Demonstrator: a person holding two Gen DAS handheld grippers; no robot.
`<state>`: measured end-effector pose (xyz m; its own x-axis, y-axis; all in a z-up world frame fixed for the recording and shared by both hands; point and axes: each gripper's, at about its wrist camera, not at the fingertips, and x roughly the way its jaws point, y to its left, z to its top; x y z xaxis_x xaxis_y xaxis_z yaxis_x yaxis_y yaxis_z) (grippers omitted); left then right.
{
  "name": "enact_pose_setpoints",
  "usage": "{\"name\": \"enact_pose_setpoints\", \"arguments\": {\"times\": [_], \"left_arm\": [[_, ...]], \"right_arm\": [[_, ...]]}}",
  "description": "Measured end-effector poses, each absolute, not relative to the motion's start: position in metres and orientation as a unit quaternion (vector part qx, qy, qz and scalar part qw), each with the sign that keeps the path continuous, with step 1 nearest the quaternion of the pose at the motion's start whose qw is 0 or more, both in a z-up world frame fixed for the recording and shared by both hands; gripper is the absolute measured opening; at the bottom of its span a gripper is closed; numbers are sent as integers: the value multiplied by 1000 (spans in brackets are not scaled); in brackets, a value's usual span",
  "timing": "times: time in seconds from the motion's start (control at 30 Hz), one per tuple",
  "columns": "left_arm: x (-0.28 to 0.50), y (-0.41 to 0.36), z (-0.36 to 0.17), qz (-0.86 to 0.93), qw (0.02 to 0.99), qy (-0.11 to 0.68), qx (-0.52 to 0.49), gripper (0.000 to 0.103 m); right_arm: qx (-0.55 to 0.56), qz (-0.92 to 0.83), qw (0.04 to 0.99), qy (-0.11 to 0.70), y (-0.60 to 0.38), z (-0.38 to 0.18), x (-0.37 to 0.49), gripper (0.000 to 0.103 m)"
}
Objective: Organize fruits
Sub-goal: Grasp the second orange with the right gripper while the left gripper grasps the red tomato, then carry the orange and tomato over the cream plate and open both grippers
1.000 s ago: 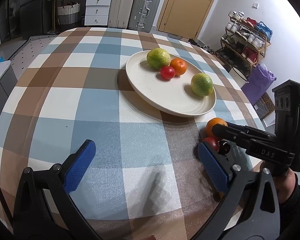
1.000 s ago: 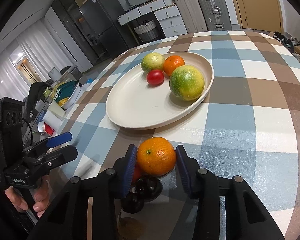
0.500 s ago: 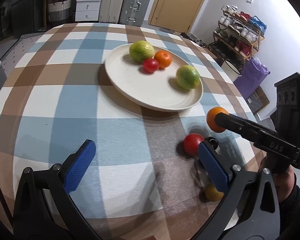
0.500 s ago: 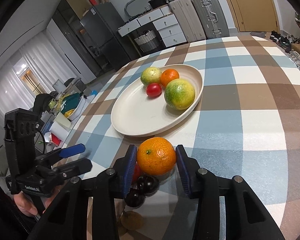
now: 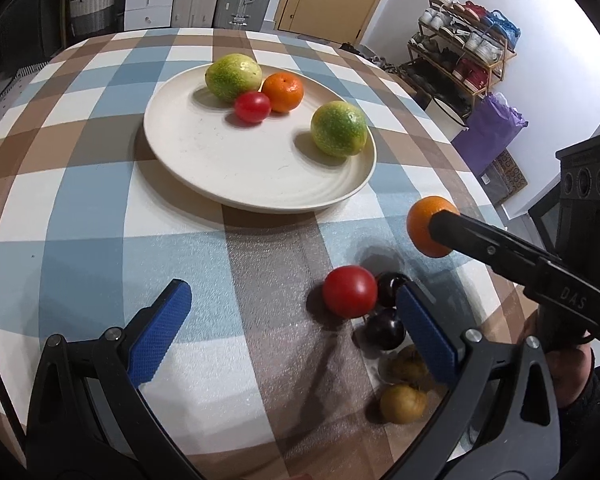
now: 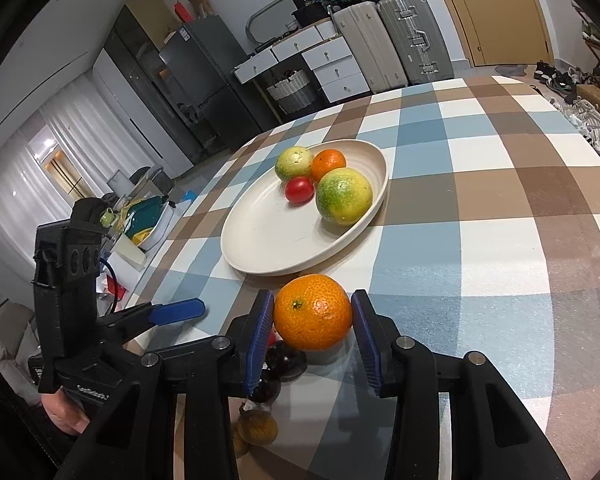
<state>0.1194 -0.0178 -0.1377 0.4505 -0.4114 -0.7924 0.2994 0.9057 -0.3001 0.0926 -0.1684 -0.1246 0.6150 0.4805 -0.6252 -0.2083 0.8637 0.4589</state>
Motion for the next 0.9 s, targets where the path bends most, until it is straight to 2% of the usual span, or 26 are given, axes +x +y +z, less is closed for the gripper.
{"name": "enact_pose_setpoints", "arguments": {"times": [0.23,0.43,0.47,0.7,0.73,0.9], "left_arm": [[121,-27,-143,-206,851,480,-47,100],[123,-28,-143,-220,848,479,-53,79],[123,-28,-143,-227,845,480,-57,70],[115,-40,-139,-257,840,476,-43,37],[114,-42,-138,-265,839,474,-41,28],[113,-43,-136,-276,831,480,-51,28]], "right_arm": [[179,194,882,390,-174,-125,91,41],[184,193,882,388,-178,-126,90,41],[185,192,882,388,-179,-126,89,41],[192,193,881,387,-182,-127,87,41],[192,193,881,386,-183,-127,86,41],[195,192,882,383,-185,-127,85,41]]}}
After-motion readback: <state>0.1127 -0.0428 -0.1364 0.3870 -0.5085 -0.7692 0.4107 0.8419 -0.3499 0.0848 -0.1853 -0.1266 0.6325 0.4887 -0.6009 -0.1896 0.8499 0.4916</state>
